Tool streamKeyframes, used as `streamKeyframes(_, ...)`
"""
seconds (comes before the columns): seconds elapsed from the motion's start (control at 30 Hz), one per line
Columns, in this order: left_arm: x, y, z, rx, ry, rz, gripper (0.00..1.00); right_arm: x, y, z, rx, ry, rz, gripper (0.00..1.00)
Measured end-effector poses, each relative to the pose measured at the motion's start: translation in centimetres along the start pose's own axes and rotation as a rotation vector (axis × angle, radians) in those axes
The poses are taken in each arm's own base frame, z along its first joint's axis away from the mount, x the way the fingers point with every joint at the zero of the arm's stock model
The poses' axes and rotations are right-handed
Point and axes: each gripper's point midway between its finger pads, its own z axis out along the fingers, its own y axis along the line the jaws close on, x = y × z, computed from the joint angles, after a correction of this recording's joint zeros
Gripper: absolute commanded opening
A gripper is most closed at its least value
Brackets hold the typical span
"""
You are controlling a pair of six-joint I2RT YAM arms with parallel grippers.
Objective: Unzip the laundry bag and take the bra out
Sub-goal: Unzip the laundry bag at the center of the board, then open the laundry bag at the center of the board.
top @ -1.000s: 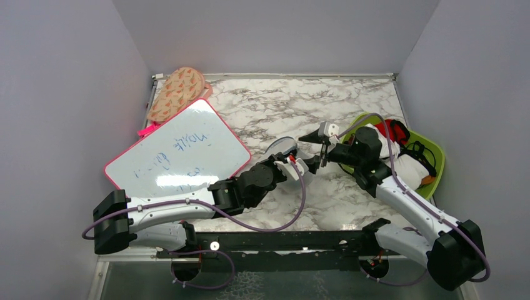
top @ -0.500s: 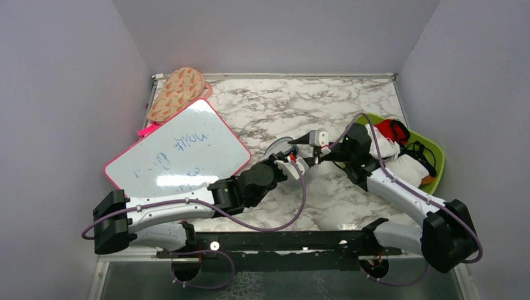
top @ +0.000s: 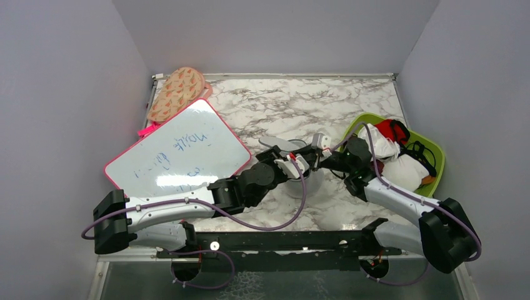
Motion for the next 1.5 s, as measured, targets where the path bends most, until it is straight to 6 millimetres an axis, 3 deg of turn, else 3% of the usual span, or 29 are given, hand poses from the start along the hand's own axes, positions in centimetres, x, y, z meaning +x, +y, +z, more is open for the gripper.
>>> streamKeyframes(0.17, -0.2, 0.3, 0.0, -0.013, -0.008, -0.025, 0.66, -0.1, -0.6, -0.7, 0.113, -0.041, 0.098, 0.01)
streamKeyframes(0.27, -0.4, 0.9, -0.1, -0.028, -0.016, -0.054, 0.89, -1.3, -1.3, -0.8, 0.160, -0.085, 0.137, 0.01)
streamKeyframes(0.33, -0.4, 1.6, 0.0, -0.044, -0.017, -0.086, 0.95, -1.8, -1.7, -1.0, 0.191, -0.114, 0.172, 0.01)
streamKeyframes(0.6, 1.4, 6.4, 1.4, -0.123, -0.004, -0.297, 0.93, -2.9, -2.9, -2.2, 0.337, -0.210, 0.353, 0.01)
streamKeyframes(1.03, 0.7, 6.7, 2.7, 0.034, -0.086, -0.479, 0.97, -4.4, -3.0, -2.5, 0.345, -0.270, 0.399, 0.01)
streamKeyframes(1.33, -1.5, 10.6, 2.1, 0.267, -0.295, -0.605, 0.94, -5.4, -1.5, -2.7, 0.271, -0.261, 0.344, 0.01)
streamKeyframes(1.43, -1.7, 9.5, 2.4, 0.440, -0.316, -0.626, 0.94, -5.2, -0.9, -2.5, 0.237, -0.247, 0.338, 0.01)
streamKeyframes(1.5, -1.6, 7.7, 2.3, 0.570, -0.305, -0.640, 0.94, -5.1, -0.6, -2.4, 0.219, -0.238, 0.335, 0.01)
